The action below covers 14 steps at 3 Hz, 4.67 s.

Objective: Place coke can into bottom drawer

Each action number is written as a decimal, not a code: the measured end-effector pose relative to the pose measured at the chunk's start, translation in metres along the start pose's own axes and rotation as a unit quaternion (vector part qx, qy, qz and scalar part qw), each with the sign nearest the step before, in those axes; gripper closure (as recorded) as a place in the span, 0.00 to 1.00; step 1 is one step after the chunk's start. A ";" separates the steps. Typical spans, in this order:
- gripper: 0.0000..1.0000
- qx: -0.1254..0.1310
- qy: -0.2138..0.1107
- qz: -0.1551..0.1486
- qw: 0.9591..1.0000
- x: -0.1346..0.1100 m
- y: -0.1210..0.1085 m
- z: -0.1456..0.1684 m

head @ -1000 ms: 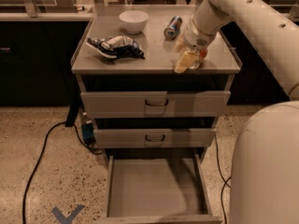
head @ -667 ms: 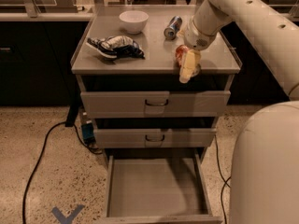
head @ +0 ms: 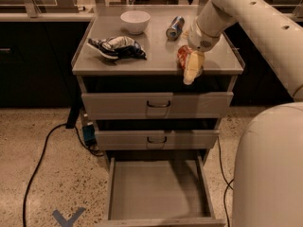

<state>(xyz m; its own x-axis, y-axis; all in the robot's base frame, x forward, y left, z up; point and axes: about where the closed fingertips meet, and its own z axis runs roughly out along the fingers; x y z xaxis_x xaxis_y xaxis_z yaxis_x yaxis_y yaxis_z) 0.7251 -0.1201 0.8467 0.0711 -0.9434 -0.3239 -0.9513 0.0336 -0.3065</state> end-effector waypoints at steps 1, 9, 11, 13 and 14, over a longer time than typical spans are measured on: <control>0.00 0.002 0.010 0.008 1.000 0.011 -0.001 0.000; 1.00 -0.018 0.014 0.006 1.000 0.010 0.003 0.013; 1.00 -0.019 -0.030 -0.004 0.999 -0.013 0.047 -0.051; 1.00 -0.044 -0.150 0.006 0.988 -0.047 0.109 -0.049; 1.00 -0.072 -0.216 0.021 0.973 -0.061 0.139 -0.024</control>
Offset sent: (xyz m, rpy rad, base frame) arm 0.0009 -0.0234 0.0000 -0.0250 -0.0047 -0.0439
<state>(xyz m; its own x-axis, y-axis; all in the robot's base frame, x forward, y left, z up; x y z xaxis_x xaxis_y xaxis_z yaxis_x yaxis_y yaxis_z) 0.5816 -0.0656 0.8452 0.1214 -0.7142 -0.6894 -0.9860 -0.0066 -0.1667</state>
